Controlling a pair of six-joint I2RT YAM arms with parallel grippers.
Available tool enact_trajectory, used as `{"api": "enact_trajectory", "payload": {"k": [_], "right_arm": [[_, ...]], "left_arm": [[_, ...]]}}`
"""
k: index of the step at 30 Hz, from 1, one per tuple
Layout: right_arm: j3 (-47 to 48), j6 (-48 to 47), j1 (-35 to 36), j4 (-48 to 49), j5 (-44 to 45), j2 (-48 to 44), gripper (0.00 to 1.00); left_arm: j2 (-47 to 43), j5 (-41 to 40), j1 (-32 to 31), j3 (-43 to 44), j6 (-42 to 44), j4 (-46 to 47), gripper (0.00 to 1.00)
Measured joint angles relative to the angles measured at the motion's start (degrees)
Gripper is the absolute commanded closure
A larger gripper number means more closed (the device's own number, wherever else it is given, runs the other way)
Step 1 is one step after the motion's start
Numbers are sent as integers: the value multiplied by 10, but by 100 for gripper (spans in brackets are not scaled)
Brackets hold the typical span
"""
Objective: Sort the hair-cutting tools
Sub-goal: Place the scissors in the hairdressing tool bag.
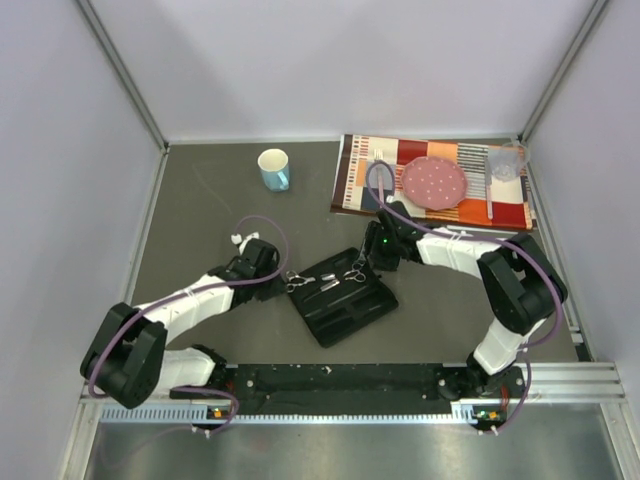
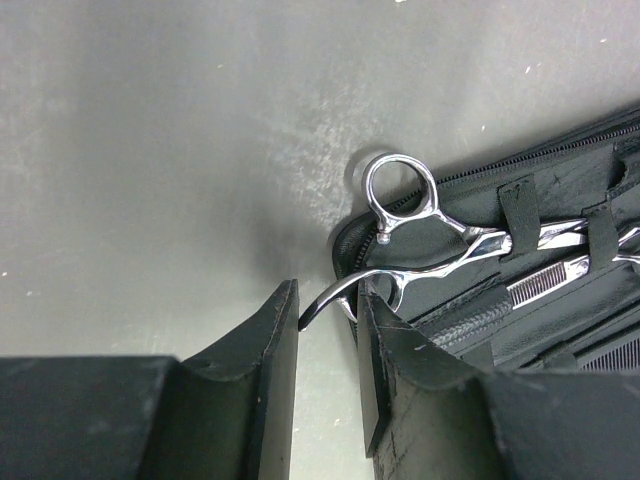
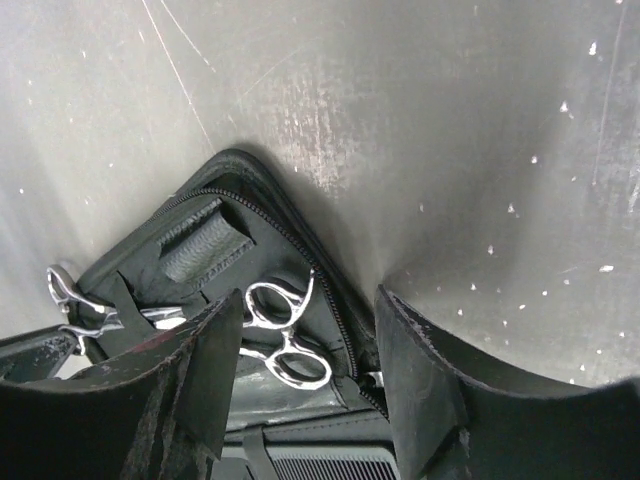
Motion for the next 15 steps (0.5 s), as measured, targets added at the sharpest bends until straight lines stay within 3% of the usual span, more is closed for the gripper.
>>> {"api": "enact_trajectory", "payload": {"k": [6,15], "right_arm": [[18,-55,3,-26,4,5,40],[110,-209,3,-69,46,62,50]], "left_arm": [[-27,-10,0,-20,-9,-4,88],[-57,-17,0,-42,-16,-2,88]]}}
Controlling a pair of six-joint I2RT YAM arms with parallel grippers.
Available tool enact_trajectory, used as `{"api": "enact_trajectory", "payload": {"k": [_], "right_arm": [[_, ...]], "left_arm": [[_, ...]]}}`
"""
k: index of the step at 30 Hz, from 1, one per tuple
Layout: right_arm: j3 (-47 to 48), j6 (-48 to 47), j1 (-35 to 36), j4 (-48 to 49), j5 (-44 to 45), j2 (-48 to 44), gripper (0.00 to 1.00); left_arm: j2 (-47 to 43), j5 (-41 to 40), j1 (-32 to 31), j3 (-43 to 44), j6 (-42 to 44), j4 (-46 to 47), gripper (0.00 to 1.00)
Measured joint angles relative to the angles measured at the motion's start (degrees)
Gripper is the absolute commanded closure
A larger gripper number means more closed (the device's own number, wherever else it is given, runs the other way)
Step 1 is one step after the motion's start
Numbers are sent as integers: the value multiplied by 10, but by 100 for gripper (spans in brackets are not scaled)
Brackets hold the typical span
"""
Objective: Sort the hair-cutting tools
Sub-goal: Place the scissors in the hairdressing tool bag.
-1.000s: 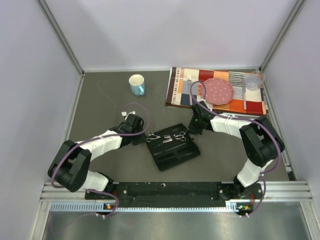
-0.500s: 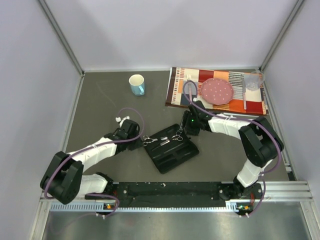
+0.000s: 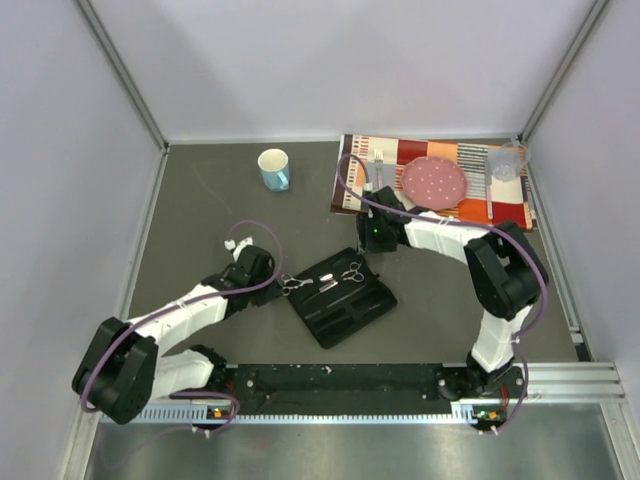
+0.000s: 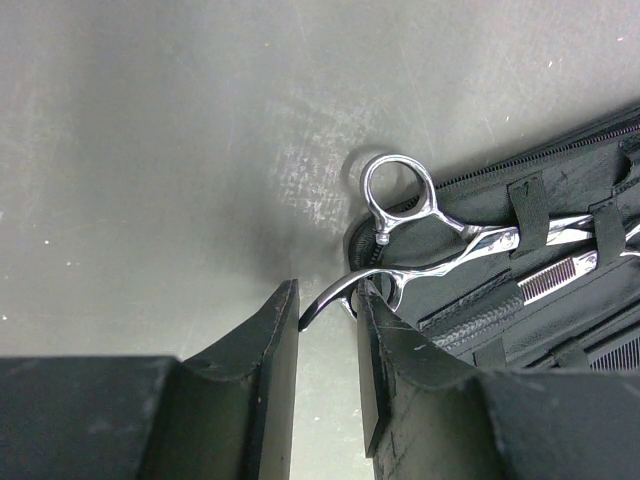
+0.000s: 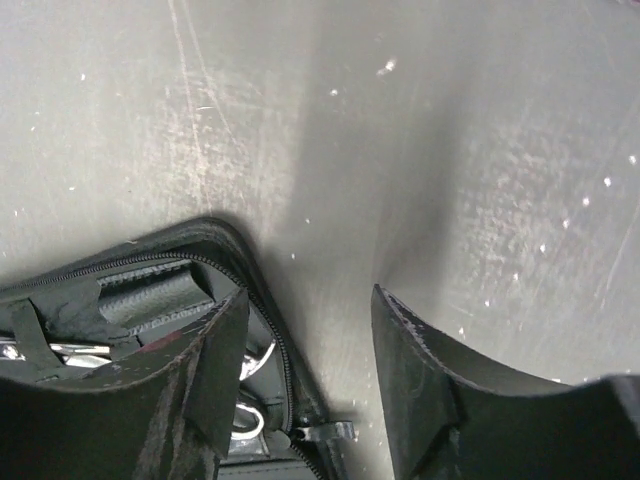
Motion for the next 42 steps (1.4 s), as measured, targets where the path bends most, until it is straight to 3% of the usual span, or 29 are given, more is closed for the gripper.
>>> {"api": "enact_trajectory", "payload": {"k": [6,11,14,15,17,21,32,42], "right_arm": [[14,-64,0,14,-45,24,60],[14,-97,0,18,-79,26,63],[13,-116,0,18,-90,26,75],[13,-121,0,18,-92,26,88],[13,-130,0,18,-93,26,99],[14,-108,2,24,-96,34,100],[-19,87,4,33,-24,12,100],[-40,143,6,33,4,-6,100]], "left_arm": [[-10,-2,0,-4,1,-2,88],[-12,-2,0,-5,2,-4,90],[-18,-2,0,-8,3,-5,91],[-20,-2,0,-9,3,-6,91],[-23,-2,0,-11,2,-6,92],[-27,-2,0,-17,-1,-5,93],[-71,-13,0,-42,-22,-16,93],[-120,-23,0,-71,-56,-31,95]]}}
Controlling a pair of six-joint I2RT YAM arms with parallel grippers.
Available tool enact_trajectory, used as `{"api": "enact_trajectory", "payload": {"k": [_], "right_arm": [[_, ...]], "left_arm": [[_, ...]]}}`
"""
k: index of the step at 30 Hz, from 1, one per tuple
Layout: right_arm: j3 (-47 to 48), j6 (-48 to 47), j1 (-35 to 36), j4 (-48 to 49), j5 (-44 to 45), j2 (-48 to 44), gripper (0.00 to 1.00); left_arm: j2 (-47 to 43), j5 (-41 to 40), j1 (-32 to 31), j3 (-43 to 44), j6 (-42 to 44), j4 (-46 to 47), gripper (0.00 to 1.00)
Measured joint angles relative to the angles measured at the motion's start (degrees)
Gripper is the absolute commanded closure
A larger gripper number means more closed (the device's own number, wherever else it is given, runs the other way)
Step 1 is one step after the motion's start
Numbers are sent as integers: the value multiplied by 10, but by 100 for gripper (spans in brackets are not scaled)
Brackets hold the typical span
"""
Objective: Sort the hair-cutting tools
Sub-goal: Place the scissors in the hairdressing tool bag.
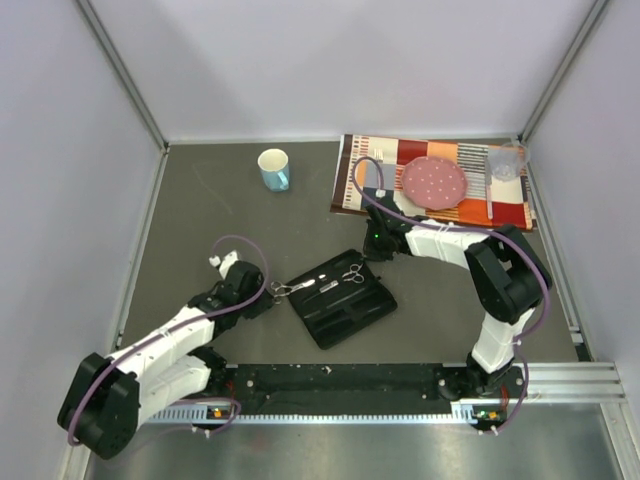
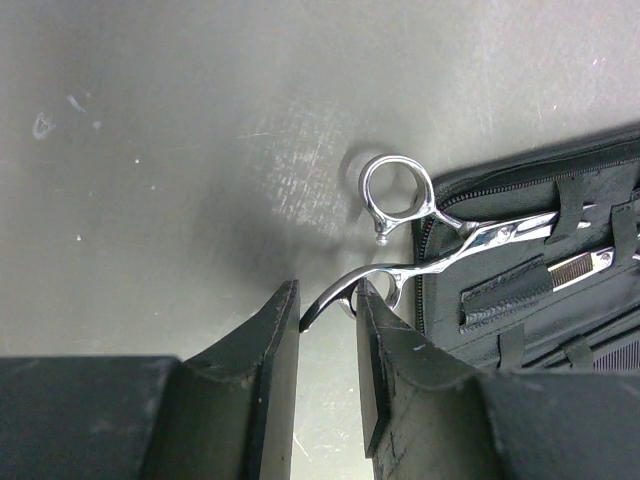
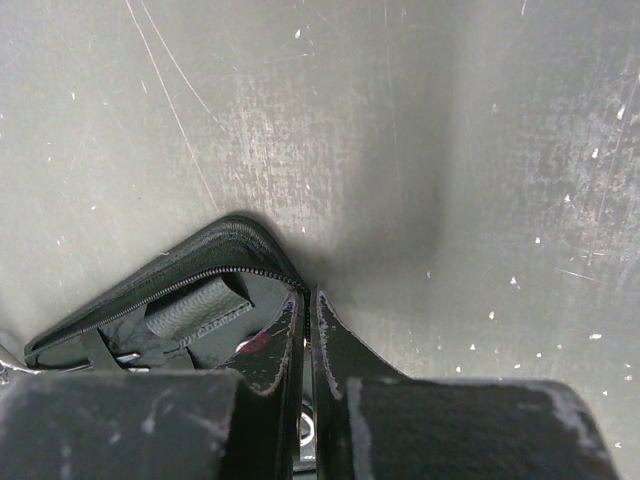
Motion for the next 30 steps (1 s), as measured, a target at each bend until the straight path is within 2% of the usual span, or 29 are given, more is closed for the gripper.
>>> {"api": "enact_trajectory", "payload": {"k": [3,13,30], "right_arm": [[0,6,0,0,1,0,100],[0,16,0,-2,3,-1,100],[0,19,0,-2,2,-1,100]], "left_arm": [[-5,5,0,-11,-11,15,100],[21,25,-23,-23,-85,81,100],[34,-27,-72,-19,-168,80,100]]}}
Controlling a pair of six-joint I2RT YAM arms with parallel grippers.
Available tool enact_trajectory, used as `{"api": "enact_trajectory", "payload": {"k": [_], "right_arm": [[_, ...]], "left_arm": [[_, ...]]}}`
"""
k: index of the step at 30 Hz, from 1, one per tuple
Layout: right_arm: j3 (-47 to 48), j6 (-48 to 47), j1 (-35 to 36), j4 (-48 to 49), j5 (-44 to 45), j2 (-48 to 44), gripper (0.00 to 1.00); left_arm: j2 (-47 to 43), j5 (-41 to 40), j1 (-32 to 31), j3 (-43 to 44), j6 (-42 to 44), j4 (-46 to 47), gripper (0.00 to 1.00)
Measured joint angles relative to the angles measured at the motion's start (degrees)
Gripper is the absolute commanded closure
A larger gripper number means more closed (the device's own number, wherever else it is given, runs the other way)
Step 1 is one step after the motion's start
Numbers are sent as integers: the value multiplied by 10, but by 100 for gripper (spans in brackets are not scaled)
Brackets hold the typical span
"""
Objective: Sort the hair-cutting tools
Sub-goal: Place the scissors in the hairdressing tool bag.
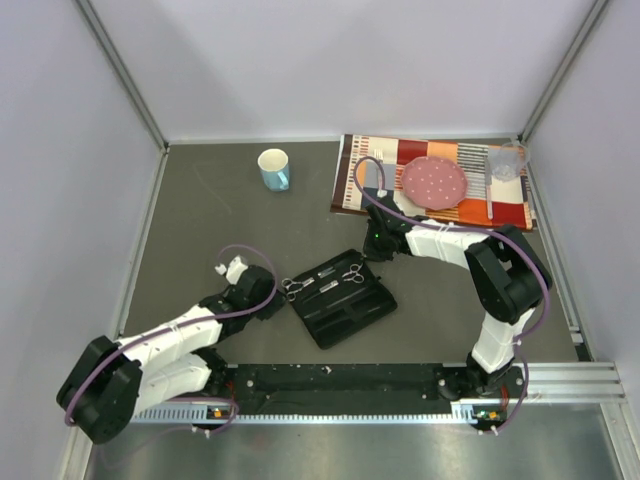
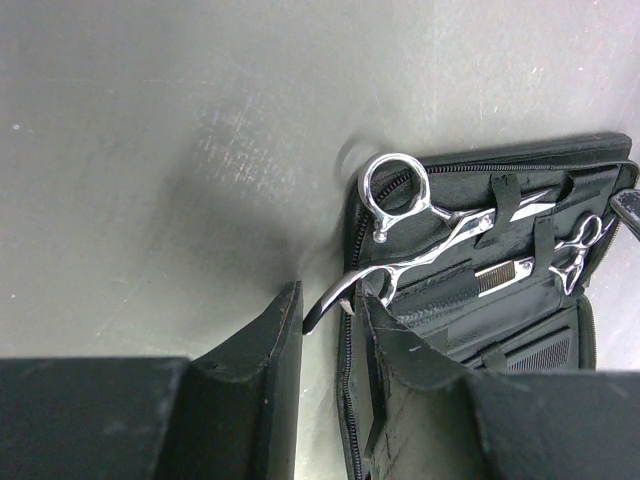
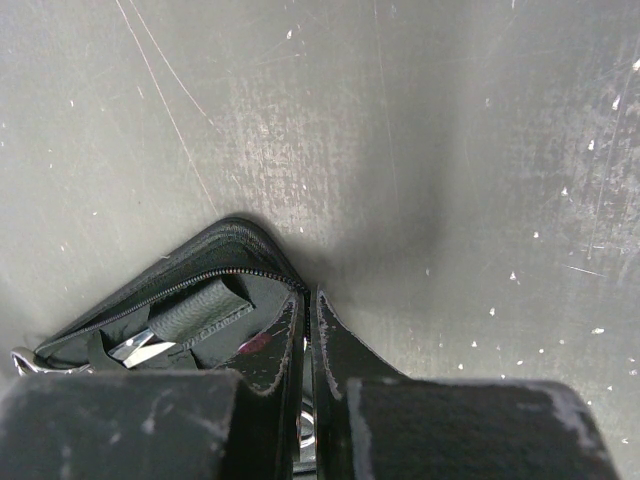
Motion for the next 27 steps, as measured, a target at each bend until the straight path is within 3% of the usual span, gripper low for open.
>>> {"api": "enact_trajectory", "payload": {"k": [24,27], "right_arm": [[-3,-3,-8,-2,21,-4,100],[-4,-7,-9,-2,31,-6,100]], "left_arm": [[167,-18,-33,108,83,43,100],[188,-21,-35,127,101,41,93]]}}
